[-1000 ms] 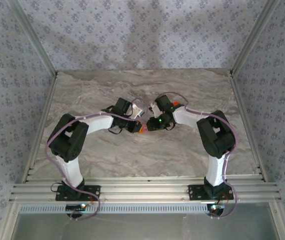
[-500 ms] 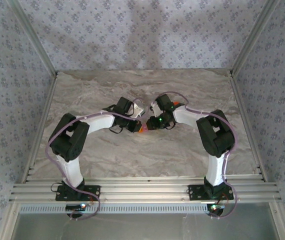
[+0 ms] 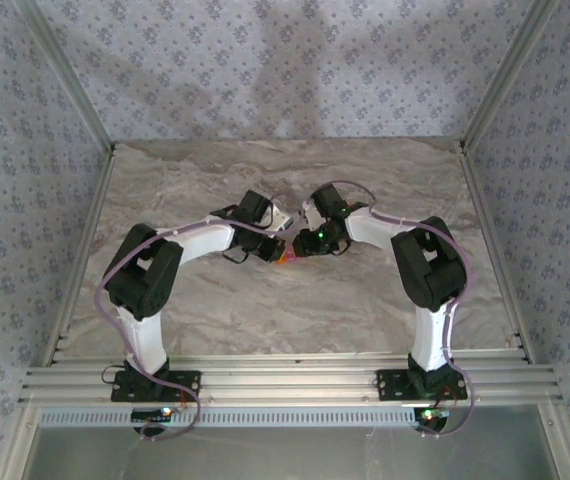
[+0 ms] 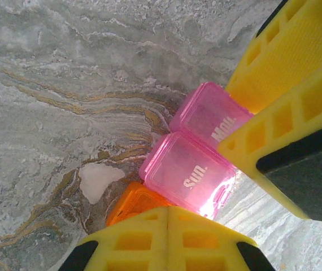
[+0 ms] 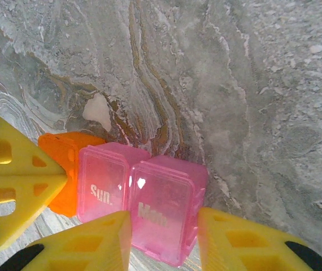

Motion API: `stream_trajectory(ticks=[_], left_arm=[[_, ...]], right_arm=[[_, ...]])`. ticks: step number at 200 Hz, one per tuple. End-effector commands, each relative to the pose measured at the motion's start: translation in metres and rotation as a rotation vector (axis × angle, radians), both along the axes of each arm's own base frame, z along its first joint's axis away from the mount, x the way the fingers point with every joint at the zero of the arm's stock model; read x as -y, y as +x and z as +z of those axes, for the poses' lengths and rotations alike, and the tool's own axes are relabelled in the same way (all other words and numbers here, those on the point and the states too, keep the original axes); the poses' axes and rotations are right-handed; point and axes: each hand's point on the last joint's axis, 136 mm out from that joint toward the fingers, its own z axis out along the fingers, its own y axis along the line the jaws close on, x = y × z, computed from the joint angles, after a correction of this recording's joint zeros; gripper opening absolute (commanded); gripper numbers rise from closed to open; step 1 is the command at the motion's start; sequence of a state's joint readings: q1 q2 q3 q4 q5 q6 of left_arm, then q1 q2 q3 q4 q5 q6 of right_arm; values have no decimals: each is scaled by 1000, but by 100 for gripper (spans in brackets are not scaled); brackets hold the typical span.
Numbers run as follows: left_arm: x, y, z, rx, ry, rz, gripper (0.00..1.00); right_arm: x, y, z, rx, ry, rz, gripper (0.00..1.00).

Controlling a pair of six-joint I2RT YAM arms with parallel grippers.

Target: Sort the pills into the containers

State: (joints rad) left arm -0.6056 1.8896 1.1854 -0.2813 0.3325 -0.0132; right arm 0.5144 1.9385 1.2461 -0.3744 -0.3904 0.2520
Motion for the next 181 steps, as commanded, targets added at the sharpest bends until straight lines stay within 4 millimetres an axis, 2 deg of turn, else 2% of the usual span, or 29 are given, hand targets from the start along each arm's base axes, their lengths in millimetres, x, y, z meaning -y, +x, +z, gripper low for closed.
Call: stream_trajectory(ticks=[1, 17, 38, 66, 97, 134, 181], left_arm=[[-24, -26, -46, -87, 174, -12, 0], [-21, -27, -40, -74, 164, -20, 4], [-18, -28, -31, -61, 142, -27, 19], [-13, -29, -22, -51, 117, -36, 25], [-14, -30, -22, -49, 123, -38, 21], [-17, -33, -31, -70, 138, -39, 0], [-17, -35, -24, -63, 131, -46, 0]], right_arm=[[7, -5, -17, -67, -45, -22, 36], [6, -5, -17, -70, -45, -21, 37], [6, -6, -18, -71, -43, -23, 37], [6, -5, -18, -72, -40, -27, 37], [6, -5, -17, -73, -40, -27, 37], [7, -6, -18, -75, -43, -25, 37], [9, -5, -18, -75, -45, -28, 37]])
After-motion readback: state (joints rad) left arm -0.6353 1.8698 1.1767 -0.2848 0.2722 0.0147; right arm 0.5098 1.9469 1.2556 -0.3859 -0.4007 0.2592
